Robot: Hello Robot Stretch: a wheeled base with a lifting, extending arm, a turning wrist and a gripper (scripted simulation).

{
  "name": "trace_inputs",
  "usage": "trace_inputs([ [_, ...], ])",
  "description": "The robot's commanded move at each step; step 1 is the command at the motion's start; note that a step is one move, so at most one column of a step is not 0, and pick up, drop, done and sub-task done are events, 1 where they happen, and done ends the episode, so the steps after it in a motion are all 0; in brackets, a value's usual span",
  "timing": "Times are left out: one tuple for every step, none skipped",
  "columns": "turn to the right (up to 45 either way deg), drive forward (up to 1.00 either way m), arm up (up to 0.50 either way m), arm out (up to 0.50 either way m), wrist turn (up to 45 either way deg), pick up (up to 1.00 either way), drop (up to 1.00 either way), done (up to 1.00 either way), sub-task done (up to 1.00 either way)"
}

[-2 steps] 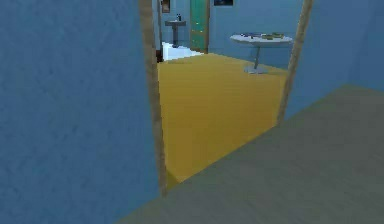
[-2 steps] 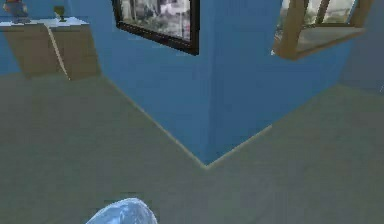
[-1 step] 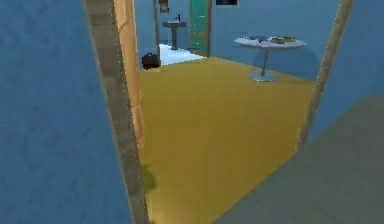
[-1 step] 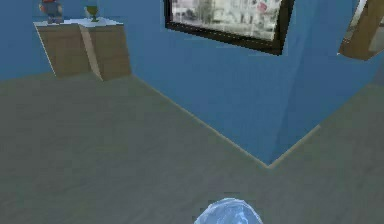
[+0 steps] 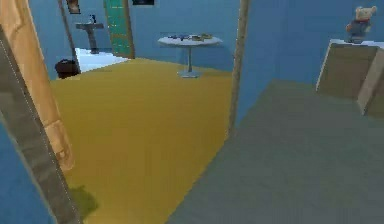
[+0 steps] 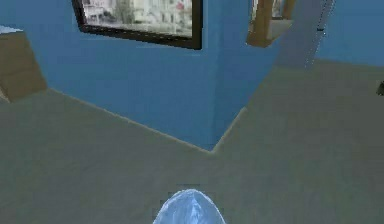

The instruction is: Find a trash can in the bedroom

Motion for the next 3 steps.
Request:
trace_inputs([
  [0.0, 0.60, 0.00, 0.00, 0.0, 0.00, 0.00, 0.00, 0.00],
  [-33.0, 0.00, 0.00, 0.00, 0.0, 0.00, 0.00, 0.00, 0.00],
  [0.0, 0.75, 0.00, 0.00, 0.0, 0.00, 0.00, 0.00, 0.00],
])
